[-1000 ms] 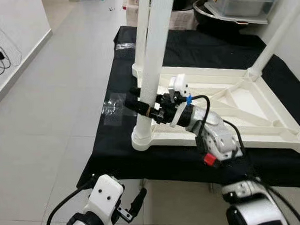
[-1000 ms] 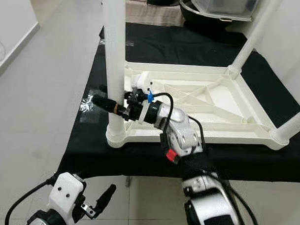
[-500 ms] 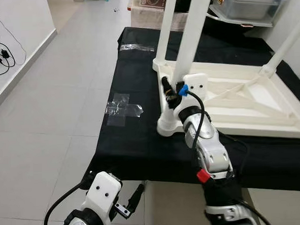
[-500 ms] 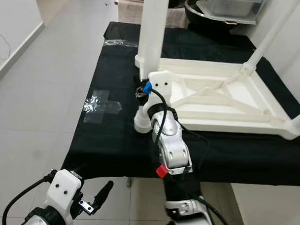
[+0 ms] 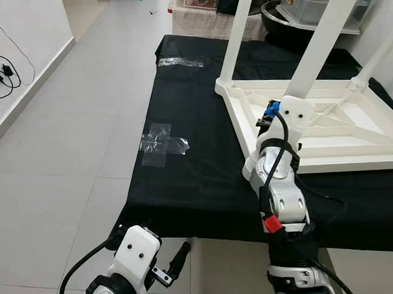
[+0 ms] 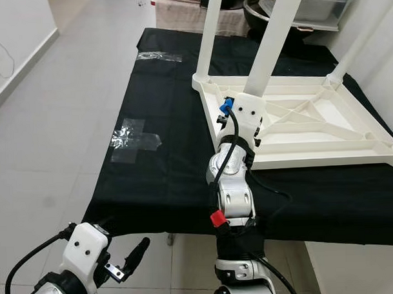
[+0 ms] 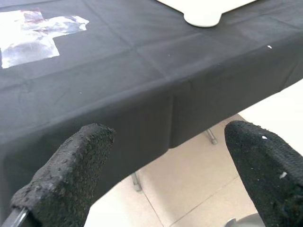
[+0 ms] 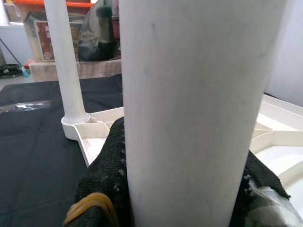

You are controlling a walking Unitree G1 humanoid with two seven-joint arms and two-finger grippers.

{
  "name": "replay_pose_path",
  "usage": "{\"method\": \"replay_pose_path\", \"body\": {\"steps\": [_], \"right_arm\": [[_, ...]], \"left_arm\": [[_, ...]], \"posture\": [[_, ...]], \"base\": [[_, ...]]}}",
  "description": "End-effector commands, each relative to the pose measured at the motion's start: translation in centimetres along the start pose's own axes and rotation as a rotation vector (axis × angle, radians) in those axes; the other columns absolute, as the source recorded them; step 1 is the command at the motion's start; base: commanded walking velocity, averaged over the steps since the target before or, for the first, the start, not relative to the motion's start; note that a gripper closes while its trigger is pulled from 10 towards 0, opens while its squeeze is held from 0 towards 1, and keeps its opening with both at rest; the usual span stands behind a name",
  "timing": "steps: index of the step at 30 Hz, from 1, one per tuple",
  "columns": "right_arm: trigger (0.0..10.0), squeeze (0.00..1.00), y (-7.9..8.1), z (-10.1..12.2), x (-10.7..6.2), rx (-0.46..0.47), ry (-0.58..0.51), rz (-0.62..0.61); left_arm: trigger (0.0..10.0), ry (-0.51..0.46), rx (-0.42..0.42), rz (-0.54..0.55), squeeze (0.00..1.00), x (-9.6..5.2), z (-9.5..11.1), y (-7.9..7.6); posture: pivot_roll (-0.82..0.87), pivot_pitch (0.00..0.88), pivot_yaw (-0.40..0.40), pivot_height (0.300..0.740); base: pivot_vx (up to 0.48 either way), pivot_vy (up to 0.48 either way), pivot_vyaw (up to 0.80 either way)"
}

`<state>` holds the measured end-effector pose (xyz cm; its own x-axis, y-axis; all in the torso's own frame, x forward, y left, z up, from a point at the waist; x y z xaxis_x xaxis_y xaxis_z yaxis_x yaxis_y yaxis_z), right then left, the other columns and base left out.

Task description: Building children table

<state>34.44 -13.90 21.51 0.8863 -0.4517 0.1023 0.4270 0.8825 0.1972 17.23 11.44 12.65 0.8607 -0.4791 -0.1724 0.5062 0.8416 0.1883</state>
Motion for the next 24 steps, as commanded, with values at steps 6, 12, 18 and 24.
{"method": "replay_pose_path", "body": {"steps": [6, 12, 18, 24], "right_arm": [[10.0, 0.00, 2.6, -2.7, -1.8, 0.062, 0.180, -0.004], [10.0, 1.00, 3.2, -2.1, -1.7, 0.051, 0.137, 0.086], [10.0, 0.00, 2.9, -0.7, -1.0, 0.050, 0.048, 0.188], [10.0, 0.00, 2.1, -0.1, -0.1, 0.091, 0.001, 0.295]], "left_arm": [[10.0, 0.022, -0.010, -0.014, 0.00, -0.1, -0.5, -0.4], [10.0, 0.024, -0.010, -0.016, 0.00, -0.2, -0.6, -0.5], [10.0, 0.025, -0.012, -0.017, 0.00, -0.2, -0.7, -0.5], [10.0, 0.024, -0.012, -0.013, 0.00, -0.1, -0.6, -0.5]], "posture": [[0.15, 0.125, -0.133, 0.740], [0.15, 0.117, -0.130, 0.740], [0.14, 0.117, -0.130, 0.740], [0.14, 0.120, -0.129, 0.740]], "base": [[0.000, 0.000, 0.00], [0.000, 0.000, 0.00], [0.000, 0.000, 0.00], [0.000, 0.000, 0.00]]}}
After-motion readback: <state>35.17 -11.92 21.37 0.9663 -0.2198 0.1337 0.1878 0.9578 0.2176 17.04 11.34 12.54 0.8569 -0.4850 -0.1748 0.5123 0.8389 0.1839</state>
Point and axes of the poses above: a point about 5 cm out from each wrist's last joint towards the gripper, its own x axis pointing out of the wrist towards the gripper, its own z axis along the axis of the wrist's last joint, y = z × x, the point moved 1 cm from there along x, pointing out of the wrist towards the gripper, and after that the axes turned 5 degrees about x, right-handed, at the moved point
